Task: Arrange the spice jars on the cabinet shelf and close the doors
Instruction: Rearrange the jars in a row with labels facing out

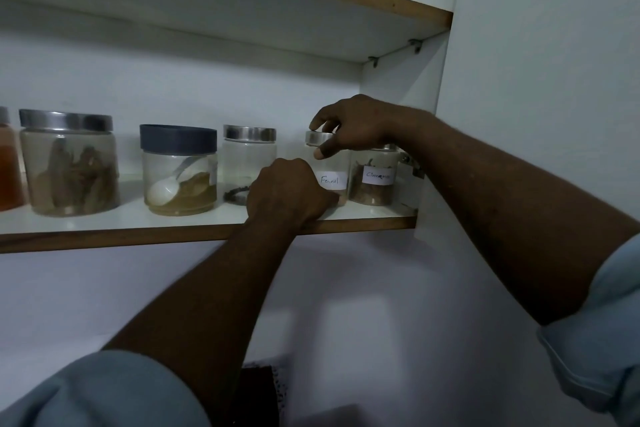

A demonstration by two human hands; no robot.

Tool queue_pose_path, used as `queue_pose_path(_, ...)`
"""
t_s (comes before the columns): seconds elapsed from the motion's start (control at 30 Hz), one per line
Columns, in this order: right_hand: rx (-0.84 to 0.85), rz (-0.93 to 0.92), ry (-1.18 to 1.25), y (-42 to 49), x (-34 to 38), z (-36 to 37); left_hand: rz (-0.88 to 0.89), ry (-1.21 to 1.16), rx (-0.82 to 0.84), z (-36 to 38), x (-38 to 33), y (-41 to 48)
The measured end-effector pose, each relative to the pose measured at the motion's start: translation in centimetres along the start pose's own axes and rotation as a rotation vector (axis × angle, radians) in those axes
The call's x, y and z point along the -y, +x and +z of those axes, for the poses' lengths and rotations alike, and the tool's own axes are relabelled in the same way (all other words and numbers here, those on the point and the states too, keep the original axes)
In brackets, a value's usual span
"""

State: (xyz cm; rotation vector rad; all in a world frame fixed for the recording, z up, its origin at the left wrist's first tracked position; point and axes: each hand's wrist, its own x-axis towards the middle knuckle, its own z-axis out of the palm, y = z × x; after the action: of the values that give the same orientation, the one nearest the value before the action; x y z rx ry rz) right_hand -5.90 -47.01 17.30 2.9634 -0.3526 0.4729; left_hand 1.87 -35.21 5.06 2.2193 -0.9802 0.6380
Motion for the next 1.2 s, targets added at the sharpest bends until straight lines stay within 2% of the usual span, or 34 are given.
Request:
queue_pose_path(0.3, -0.041, -0.003, 0.022, 0.0, -0.1, 0.6, 0.033, 0.025, -0.029, 0.3, 0.1, 0.1)
queue_pose_path(0.43, -0.037, 0.001, -0.009, 0.0, -0.3, 0.1, -0.006, 0.000, -0.066, -0.1, -0.2, -0.3)
queue_pose_path(0.53, -0.118, -0.020, -0.021, -0.1, 0.1, -0.7, -0.047, -0.065, -0.076, -0.6, 0.3, -0.5)
queue_pose_path(0.63, -0.192, -0.093, 0.088, 0.1, 1.3, -0.8, -0.046, -0.119, -0.046, -1.7, 1.9, -0.7)
queue_pose_path(0.83, -0.076, -0.215, 0.192, 2.4, 6.1, 0.4, -0.054, -0.148, -0.058, -4.7, 6.9, -2.3)
queue_pose_path(0.93, 0.017, -0.227, 0.089, 4.0, 8.7, 0.9, -0.062, -0.145, -0.080, -5.7, 8.3, -2.8)
queue_pose_path(1.13, -0.014, -0.098, -0.248, 3.8, 10.2, 0.1, -0.104, -0.160, -0.119, -6.3, 9.1, -3.0)
queue_pose_path(1.2, 0.009, -0.072, -0.249, 3.3, 10.3, -0.4, -0.107, -0.168, -0.084, -6.2, 9.1, -2.8)
